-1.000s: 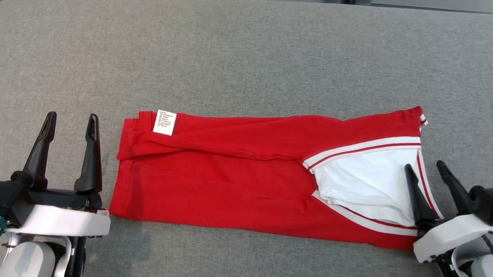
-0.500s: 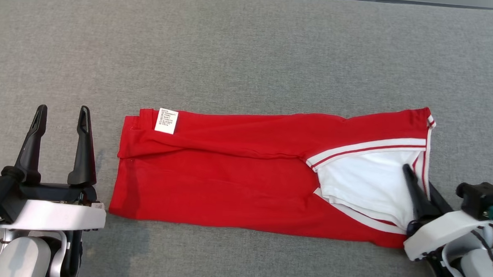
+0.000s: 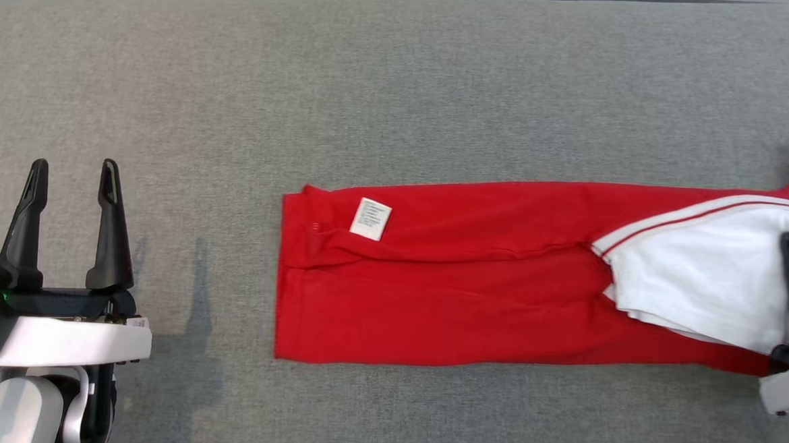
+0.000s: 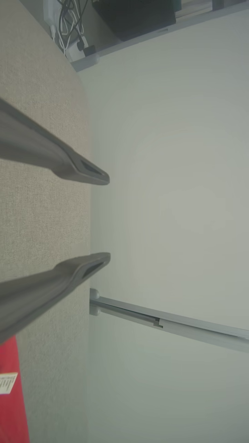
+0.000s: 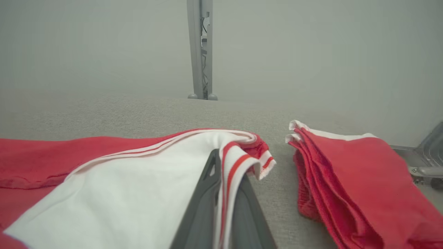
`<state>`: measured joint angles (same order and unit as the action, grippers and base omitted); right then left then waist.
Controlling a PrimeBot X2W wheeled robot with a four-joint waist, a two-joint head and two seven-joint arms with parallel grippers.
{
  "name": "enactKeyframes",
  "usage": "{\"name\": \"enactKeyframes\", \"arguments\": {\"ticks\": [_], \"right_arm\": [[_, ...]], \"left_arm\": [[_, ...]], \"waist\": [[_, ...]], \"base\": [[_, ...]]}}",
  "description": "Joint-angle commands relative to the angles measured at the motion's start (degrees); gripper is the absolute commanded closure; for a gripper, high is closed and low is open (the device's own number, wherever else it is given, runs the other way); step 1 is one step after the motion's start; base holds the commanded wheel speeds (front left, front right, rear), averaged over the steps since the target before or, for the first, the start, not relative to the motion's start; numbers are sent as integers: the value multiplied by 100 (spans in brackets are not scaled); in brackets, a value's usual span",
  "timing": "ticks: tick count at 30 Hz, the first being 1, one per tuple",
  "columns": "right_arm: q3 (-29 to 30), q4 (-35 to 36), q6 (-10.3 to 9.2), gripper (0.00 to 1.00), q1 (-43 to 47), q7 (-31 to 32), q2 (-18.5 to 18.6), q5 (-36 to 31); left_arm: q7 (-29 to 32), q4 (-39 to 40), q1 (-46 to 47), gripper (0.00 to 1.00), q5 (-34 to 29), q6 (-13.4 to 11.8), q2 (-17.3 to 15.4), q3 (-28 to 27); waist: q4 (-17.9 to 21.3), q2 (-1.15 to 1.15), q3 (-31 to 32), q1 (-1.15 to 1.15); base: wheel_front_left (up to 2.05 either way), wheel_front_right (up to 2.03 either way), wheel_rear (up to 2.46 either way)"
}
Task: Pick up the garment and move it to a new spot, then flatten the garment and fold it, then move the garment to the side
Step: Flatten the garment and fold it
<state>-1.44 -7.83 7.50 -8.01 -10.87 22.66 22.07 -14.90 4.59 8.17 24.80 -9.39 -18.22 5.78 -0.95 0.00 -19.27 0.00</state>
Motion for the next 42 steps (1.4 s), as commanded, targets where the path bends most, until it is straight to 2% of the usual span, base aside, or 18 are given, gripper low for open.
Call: {"name": "enactKeyframes", "arguments": {"ticks": [1, 9, 13, 17, 18, 21, 23, 27, 35, 39, 40, 41, 42], "right_arm": [[174, 175, -1, 100, 92, 124, 22, -25], [80, 552, -1, 100, -40, 355, -41, -42], [-144, 1197, 0, 100, -222, 665, -262, -97], [-672, 1965, 0, 100, -500, 1116, -600, -198], [-1112, 2209, 0, 100, -638, 1300, -778, -225], [-1824, 2296, 0, 100, -871, 1499, -1020, -188], [-2362, 2032, 0, 100, -1045, 1539, -1279, -199], [-2819, 1420, 0, 100, -1210, 1499, -1602, -79], [-3340, -8, 0, 100, -1597, 1124, -1822, 116], [-3518, -424, 0, 100, -1773, 928, -1875, 264], [-3560, -501, 0, 91, -1808, 887, -1892, 301], [-3595, -546, 0, 53, -1841, 846, -1901, 328], [-3649, -551, 0, 0, -1875, 787, -1907, 380]], "left_arm": [[-22, 5, -25, 0, 16, 4, -5, -37], [-23, -38, 67, 0, -1, 58, 6, 1], [-23, -45, 74, 0, -25, 31, -9, -7], [-21, -47, 86, 0, -22, 6, -11, 1], [-9, -65, 128, 0, -8, 26, 9, 37], [1, -86, 192, 0, 7, 60, 35, 105], [4, -125, 233, 0, 13, 81, 84, 168], [-2, -234, 356, 0, 18, 145, 158, 267], [-13, -427, 503, 0, -68, 226, 281, 421], [-17, -461, 516, 0, -71, 225, 312, 435], [-17, -474, 526, 0, -73, 221, 315, 434], [-16, -486, 531, 0, -76, 222, 314, 426], [-16, -496, 534, 0, -75, 223, 315, 415]], "waist": [[102, 0, 17, 0], [157, 0, 29, 0], [156, 0, 51, 0], [127, 0, 61, 0], [75, 0, 66, 0], [-18, 0, 53, 0], [-151, 0, 26, 0], [-357, 0, -37, 0], [-623, 0, -181, 0], [-656, 0, -199, 0], [-660, 0, -202, 0], [-656, 0, -201, 0], [-650, 0, -200, 0]], "base": [[0, 0, 0], [0, 0, 0], [0, 0, 0], [0, 0, 0], [0, 0, 0], [0, 0, 0], [0, 0, 0], [0, 0, 0], [0, 0, 0], [0, 0, 0], [0, 0, 0], [0, 0, 0], [0, 0, 0]]}}
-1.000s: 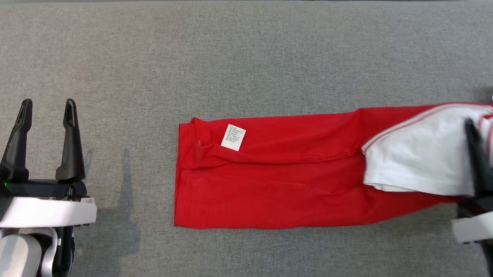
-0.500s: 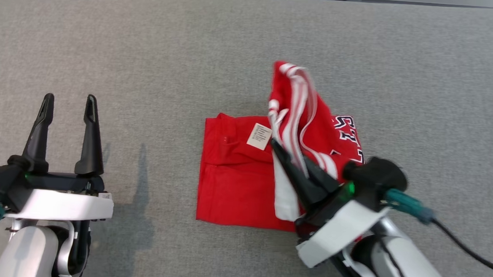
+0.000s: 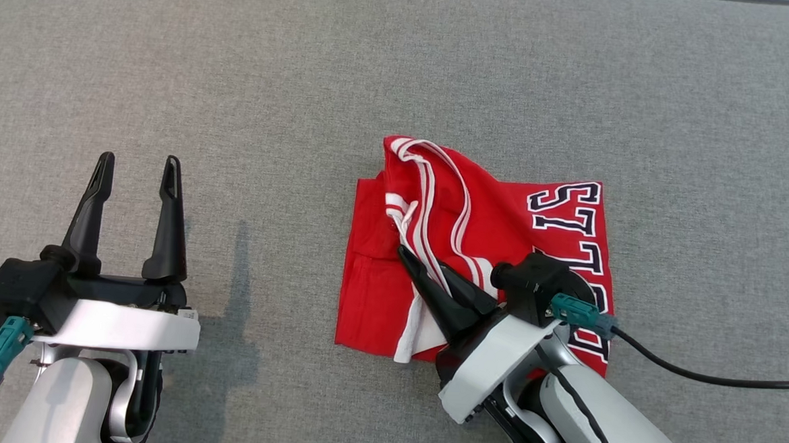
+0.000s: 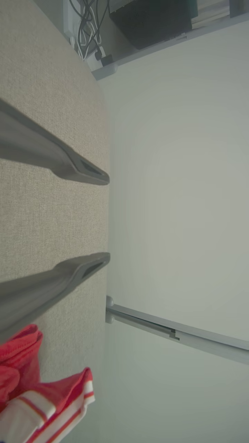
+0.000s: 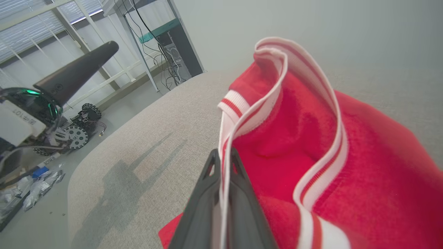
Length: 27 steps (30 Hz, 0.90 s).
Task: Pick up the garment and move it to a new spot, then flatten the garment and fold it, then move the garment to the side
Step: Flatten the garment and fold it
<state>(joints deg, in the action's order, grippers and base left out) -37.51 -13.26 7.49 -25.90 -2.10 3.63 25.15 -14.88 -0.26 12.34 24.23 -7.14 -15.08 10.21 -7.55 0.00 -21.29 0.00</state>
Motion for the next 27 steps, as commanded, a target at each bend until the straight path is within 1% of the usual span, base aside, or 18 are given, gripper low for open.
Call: {"name": "enactKeyframes", "arguments": {"ticks": [1, 6, 8, 10, 11, 13, 16, 22, 27], "right_arm": [[-88, 2, 1, 0, -98, -131, -14, 159], [-348, 278, 1, 0, -173, -324, -11, 442], [-451, 510, 1, 0, -175, -427, 115, 575], [-410, 792, 1, 0, -149, -551, 244, 636], [-214, 1092, 2, 0, -63, -733, 343, 689], [146, 1347, 1, 0, 57, -877, 454, 621], [884, 1680, 2, 0, 275, -988, 537, 406], [2329, 2115, 1, 0, 800, -840, 578, -74], [3224, 2179, 1, 0, 1191, -653, 672, -478]], "left_arm": [[-19, -17, 118, 0, -21, -4, 0, -38], [-21, -47, 114, 0, -37, -14, 4, -63], [-21, -56, 108, 0, -39, -18, 1, -78], [-22, -61, 100, 0, -46, -25, -2, -90], [-23, -59, 71, 0, -58, -41, -9, -102], [-24, -46, 20, 0, -69, -57, -24, -134], [-24, 4, -49, 0, -104, -122, -42, -177], [-25, 93, -148, 0, -111, -209, -61, -247], [-24, 118, -246, 0, -140, -241, -100, -249]], "waist": [[19, 0, 3, 0], [75, 0, 25, 0], [113, 0, 42, 0], [151, 0, 62, 0], [193, 0, 99, 0], [243, 0, 144, 0], [317, 0, 221, 0], [434, 0, 377, 0], [502, 0, 487, 0]], "base": [[0, 0, 0], [0, 0, 0], [0, 0, 0], [0, 0, 0], [0, 0, 0], [0, 0, 0], [0, 0, 0], [0, 0, 0], [0, 0, 0]]}}
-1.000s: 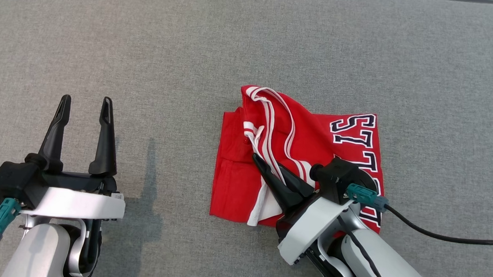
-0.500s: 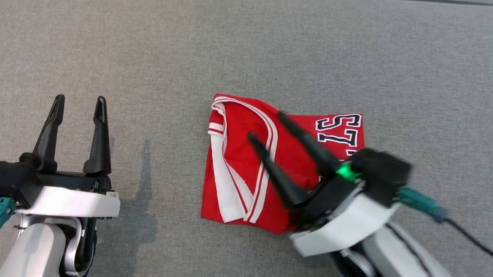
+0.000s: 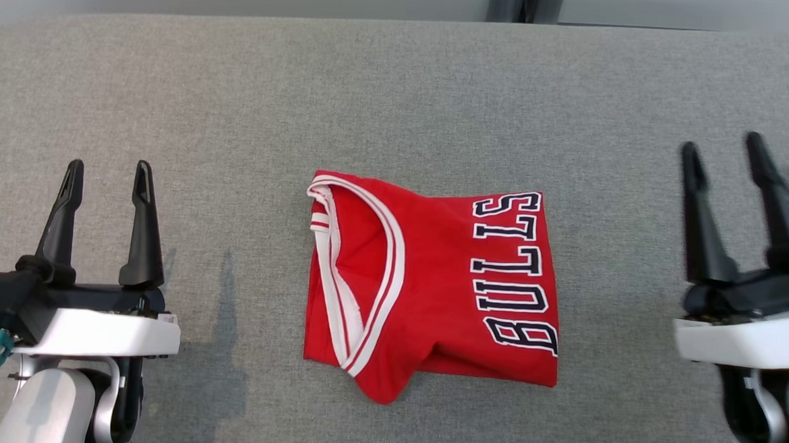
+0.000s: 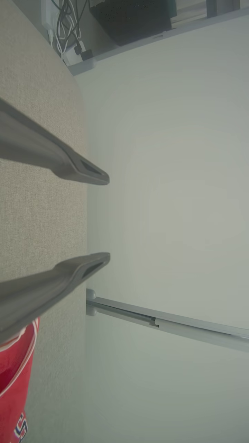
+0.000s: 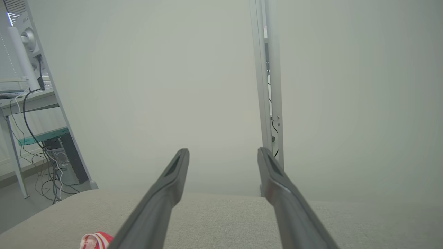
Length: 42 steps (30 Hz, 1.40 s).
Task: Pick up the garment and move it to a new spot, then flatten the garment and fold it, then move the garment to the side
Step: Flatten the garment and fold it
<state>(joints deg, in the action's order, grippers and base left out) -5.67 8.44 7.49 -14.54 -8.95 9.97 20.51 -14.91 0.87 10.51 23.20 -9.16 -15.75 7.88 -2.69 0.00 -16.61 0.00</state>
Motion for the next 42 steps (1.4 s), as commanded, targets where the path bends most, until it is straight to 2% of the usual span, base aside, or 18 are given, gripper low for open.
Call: {"name": "enactKeyframes", "arguments": {"ticks": [1, 6, 10, 24, 25, 26, 27, 32, 33, 42], "right_arm": [[179, -24, 2, 0, 138, 60, 40, -71], [757, -181, 2, 0, 548, 181, 112, -270], [946, -258, 1, 0, 787, 233, 112, -312], [939, -303, 1, 0, 842, 294, 109, -329], [940, -307, 1, 53, 823, 309, 113, -333], [877, -311, 2, 84, 809, 349, 135, -323], [801, -315, 1, 100, 796, 379, 164, -333], [146, -234, 1, 100, 625, 488, 257, -333], [-297, -228, 1, 100, 546, 538, 282, -316], [-2254, -552, 1, 100, 134, 589, 300, 27]], "left_arm": [[-16, 8, -72, 0, -45, -43, -41, -19], [29, 85, -193, 0, -61, -98, -64, 4], [82, 156, -228, 0, -63, -151, -93, 10], [179, 302, -363, 0, -74, -265, -116, 48], [187, 316, -366, 0, -79, -268, -119, 58], [196, 325, -362, 0, -79, -260, -122, 69], [194, 316, -349, 0, -66, -246, -133, 61], [160, 299, -275, 0, -36, -243, -87, 89], [136, 266, -251, 0, -14, -224, -61, 103], [66, 82, -111, 0, 54, -139, 105, 176]], "waist": [[32, 0, 49, 0], [68, 0, 105, 0], [93, 0, 112, 0], [129, 0, 167, 0], [120, 0, 165, 0], [99, 0, 158, 0], [78, 0, 147, 0], [-78, 0, 77, 0], [-144, 0, 43, 0], [-435, 0, -181, 0]], "base": [[0, 0, 0], [0, 0, 0], [0, 0, 0], [0, 0, 0], [0, 0, 0], [0, 0, 0], [0, 0, 0], [0, 0, 0], [0, 0, 0], [0, 0, 0]]}}
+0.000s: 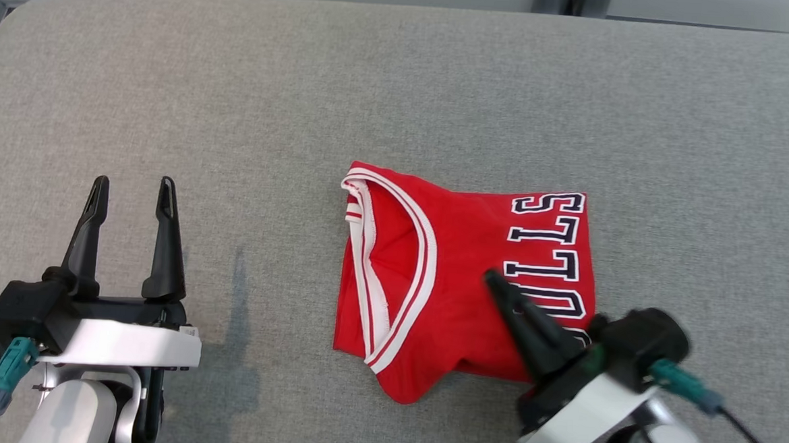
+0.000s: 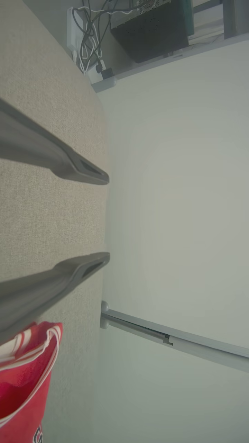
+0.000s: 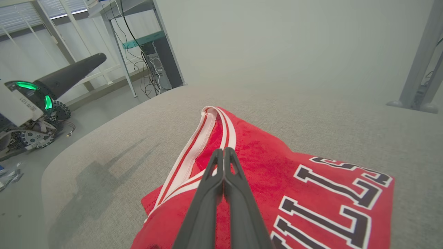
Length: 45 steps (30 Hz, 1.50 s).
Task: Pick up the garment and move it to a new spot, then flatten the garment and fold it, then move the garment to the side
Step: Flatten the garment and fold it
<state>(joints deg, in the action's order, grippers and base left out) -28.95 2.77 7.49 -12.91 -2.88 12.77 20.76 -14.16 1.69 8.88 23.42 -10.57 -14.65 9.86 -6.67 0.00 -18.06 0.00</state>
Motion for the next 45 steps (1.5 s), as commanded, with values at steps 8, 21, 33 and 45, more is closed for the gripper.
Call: {"name": "enactKeyframes", "arguments": {"ticks": [8, 21, 33, 45], "right_arm": [[-1228, -950, 1, 100, -532, -102, 145, 408], [-1988, -2086, 6, 100, -1235, -679, -13, 843], [178, -1106, 2, 100, -602, -976, 200, 587], [2308, -822, 2, 0, -68, -785, -67, -34]], "left_arm": [[-77, -164, 232, 0, -2, 107, 156, -29], [-95, -275, 253, 0, -88, 200, 252, -116], [-97, -90, -22, 0, -191, 95, 256, -442], [-98, 74, -115, 0, -413, 725, 159, -608]], "waist": [[-198, 0, -227, 0], [-159, 0, -260, 0], [220, 0, 27, 0], [398, 0, 466, 0]], "base": [[0, 0, 0], [0, 0, 0], [0, 0, 0], [0, 0, 0]]}}
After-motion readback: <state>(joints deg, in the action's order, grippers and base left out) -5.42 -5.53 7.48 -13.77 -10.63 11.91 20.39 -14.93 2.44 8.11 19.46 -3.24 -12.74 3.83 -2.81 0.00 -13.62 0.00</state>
